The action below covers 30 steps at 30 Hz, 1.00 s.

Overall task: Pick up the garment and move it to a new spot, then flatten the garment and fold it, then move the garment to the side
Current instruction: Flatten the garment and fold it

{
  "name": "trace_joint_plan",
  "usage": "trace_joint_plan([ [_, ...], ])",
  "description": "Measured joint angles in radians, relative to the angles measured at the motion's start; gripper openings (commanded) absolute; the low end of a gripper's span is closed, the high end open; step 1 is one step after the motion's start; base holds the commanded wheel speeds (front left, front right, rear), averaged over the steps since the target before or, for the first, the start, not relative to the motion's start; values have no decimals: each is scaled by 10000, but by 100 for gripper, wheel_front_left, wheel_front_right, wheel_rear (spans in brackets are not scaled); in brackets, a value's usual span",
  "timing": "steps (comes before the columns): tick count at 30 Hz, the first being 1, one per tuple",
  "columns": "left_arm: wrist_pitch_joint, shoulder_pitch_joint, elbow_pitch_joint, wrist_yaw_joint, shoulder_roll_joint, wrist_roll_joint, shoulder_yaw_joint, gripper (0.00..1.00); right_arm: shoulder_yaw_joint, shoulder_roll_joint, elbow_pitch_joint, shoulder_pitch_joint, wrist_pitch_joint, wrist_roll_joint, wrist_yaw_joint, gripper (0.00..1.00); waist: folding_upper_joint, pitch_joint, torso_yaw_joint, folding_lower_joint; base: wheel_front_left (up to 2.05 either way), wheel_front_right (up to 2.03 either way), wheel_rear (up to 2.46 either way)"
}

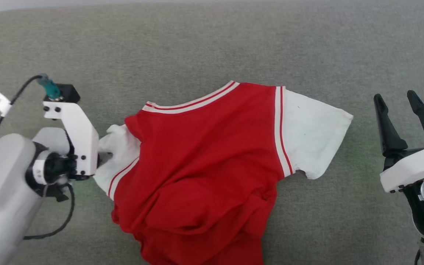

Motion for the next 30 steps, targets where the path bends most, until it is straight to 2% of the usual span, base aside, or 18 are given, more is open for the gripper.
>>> trace_joint_plan([
  [2,173,-121,635,-67,-314,10,-249,100,10,-35,-4,0,13,52,0,100,0,129,-111,0,0,0,0],
  [10,-351,-498,2272,-157,-1011,136,-351,100,276,-186,138,-3,391,222,0,100,1,344,-141,0,0,0,0],
  [11,-357,-541,2431,-282,-1101,117,-345,23,414,-297,205,-1,570,247,-2,100,1,356,-123,0,0,0,0],
  [12,-412,-574,2598,-274,-1202,42,-309,0,535,-374,259,2,742,305,0,100,1,364,-96,0,0,0,0],
  [17,-673,-796,3173,-430,-1480,-27,-242,0,1137,-826,721,-138,2104,773,0,100,1,411,88,0,0,0,0],
  [21,-886,-1022,3377,-754,-1685,31,-324,0,1340,-1175,1131,-720,3327,1060,0,100,1,472,316,0,0,0,0],
  [24,-976,-1227,3511,-897,-1877,69,-430,0,1453,-1542,1540,-1217,4234,1035,2,100,1,539,522,0,0,0,0],
  [26,-1001,-1354,3595,-1030,-2002,73,-456,0,1785,-2010,1783,-1510,4790,784,2,100,1,595,661,0,0,0,0],
  [30,-1127,-1560,3741,-1210,-2261,79,-529,0,2230,-2332,2424,-2087,5766,920,2,100,1,724,946,0,0,0,0],
])
